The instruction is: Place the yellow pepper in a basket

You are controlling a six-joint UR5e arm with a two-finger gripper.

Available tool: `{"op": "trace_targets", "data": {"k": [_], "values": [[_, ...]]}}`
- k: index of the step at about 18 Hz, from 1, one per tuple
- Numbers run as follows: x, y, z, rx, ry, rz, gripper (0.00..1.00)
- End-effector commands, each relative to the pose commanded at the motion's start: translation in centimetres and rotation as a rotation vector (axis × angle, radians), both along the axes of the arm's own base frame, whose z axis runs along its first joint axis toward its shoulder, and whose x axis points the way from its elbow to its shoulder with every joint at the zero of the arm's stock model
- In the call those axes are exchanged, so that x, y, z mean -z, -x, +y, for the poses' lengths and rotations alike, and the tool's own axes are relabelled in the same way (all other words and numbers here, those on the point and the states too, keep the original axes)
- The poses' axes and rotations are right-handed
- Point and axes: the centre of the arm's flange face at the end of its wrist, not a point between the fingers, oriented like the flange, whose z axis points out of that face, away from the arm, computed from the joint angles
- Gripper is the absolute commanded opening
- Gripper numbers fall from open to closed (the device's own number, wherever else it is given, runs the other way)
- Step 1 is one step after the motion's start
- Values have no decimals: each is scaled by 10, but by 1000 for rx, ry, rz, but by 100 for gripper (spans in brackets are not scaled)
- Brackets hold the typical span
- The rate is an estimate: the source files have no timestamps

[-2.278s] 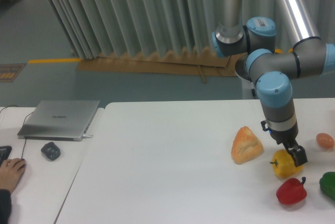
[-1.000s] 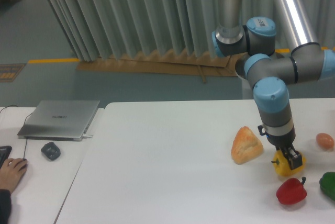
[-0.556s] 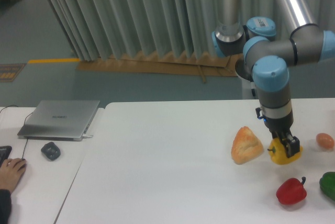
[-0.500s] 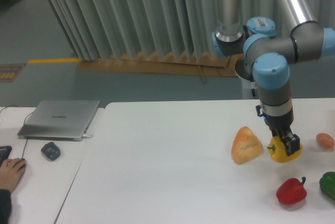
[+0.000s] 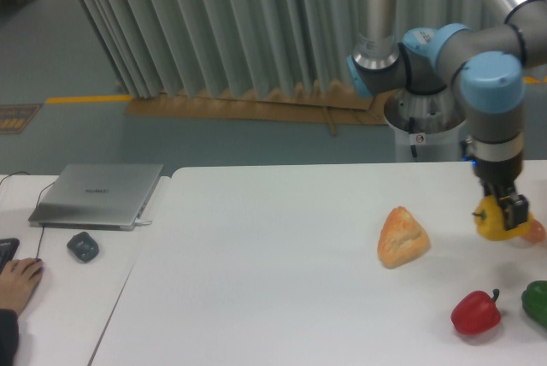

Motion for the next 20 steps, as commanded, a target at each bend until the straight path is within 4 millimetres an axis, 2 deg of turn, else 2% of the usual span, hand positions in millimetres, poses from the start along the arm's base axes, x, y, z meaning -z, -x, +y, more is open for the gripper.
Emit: {"op": "trace_targets", "data": {"k": [6,13,17,20], "values": [[-3,42,-42,66,2,-12,55],[-5,76,-83,155,3,-28,55],[1,99,-108,190,-17,-49,55],[9,113,-117,218,-23,-40,55]]}}
